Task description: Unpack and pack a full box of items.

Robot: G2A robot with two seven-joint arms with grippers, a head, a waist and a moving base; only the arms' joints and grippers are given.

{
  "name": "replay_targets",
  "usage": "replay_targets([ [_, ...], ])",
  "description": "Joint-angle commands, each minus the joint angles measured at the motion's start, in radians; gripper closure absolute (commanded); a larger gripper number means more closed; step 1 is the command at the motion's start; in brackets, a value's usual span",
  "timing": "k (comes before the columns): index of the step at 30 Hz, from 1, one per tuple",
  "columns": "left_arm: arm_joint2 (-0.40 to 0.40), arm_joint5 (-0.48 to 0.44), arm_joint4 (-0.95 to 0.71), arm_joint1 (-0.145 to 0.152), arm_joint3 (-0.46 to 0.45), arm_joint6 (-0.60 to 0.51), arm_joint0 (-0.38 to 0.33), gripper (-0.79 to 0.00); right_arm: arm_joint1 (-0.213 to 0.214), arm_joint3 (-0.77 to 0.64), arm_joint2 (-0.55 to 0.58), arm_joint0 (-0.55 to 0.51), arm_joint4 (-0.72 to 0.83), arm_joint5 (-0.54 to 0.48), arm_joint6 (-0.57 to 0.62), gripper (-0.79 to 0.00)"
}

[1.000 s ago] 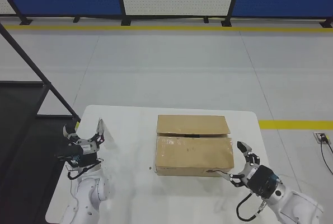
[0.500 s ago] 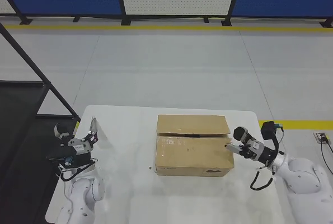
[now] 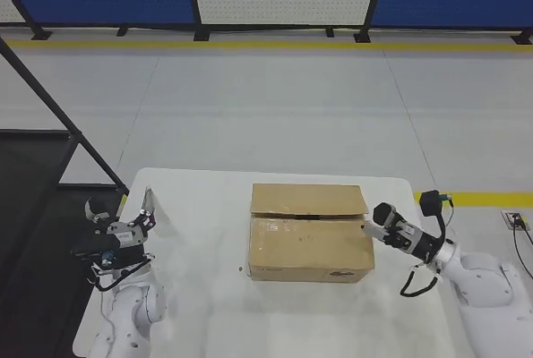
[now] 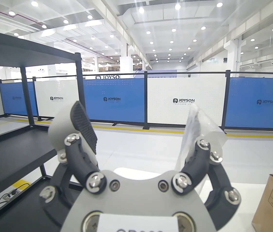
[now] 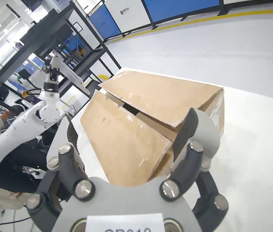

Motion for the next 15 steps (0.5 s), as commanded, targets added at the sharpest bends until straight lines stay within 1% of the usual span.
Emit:
replay_targets([
  [1, -0.005, 0.001, -0.001, 0.000, -0.011, -0.004, 0.005, -0.785, 0.007, 0.036, 0.000, 0.025, 0.083, 0.029, 0.085, -0.785],
  [7, -0.015, -0.004, -0.001, -0.002, -0.012, -0.004, 0.007, -0.785, 0.026, 0.124, -0.021, 0.085, 0.321, 0.069, 0.359, -0.785],
  [10, -0.016, -0.006, 0.002, -0.003, -0.011, -0.003, 0.005, -0.785, 0.038, 0.123, -0.047, 0.102, 0.375, 0.107, 0.399, -0.785],
  [15, -0.018, -0.008, 0.005, -0.004, -0.008, 0.000, 0.002, -0.785, 0.076, 0.039, -0.099, 0.068, 0.512, 0.105, 0.397, -0.785],
])
